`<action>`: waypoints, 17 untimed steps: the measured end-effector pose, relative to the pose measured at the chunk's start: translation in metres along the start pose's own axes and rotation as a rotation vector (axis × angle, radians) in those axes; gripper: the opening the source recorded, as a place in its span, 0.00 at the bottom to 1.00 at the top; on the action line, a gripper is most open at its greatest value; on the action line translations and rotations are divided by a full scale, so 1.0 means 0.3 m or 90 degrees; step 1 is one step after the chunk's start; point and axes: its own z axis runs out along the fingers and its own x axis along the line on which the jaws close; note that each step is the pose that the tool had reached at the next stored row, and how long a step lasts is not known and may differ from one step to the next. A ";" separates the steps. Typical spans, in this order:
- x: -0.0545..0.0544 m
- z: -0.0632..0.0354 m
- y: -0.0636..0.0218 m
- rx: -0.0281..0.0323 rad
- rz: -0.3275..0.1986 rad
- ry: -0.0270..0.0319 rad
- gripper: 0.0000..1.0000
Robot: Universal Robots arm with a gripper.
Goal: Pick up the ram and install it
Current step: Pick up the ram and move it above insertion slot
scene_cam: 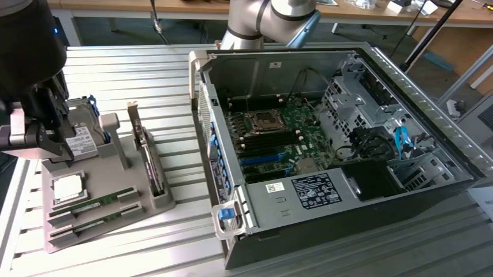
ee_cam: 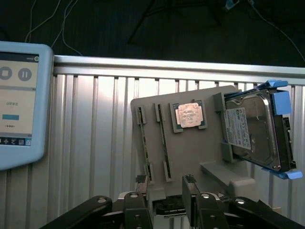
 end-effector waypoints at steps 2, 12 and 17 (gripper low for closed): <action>0.000 0.000 0.000 0.0000 0.000 0.0000 0.42; 0.002 0.020 -0.001 -0.0009 0.000 0.0000 0.42; 0.009 0.052 -0.002 -0.0028 -0.001 0.0000 0.42</action>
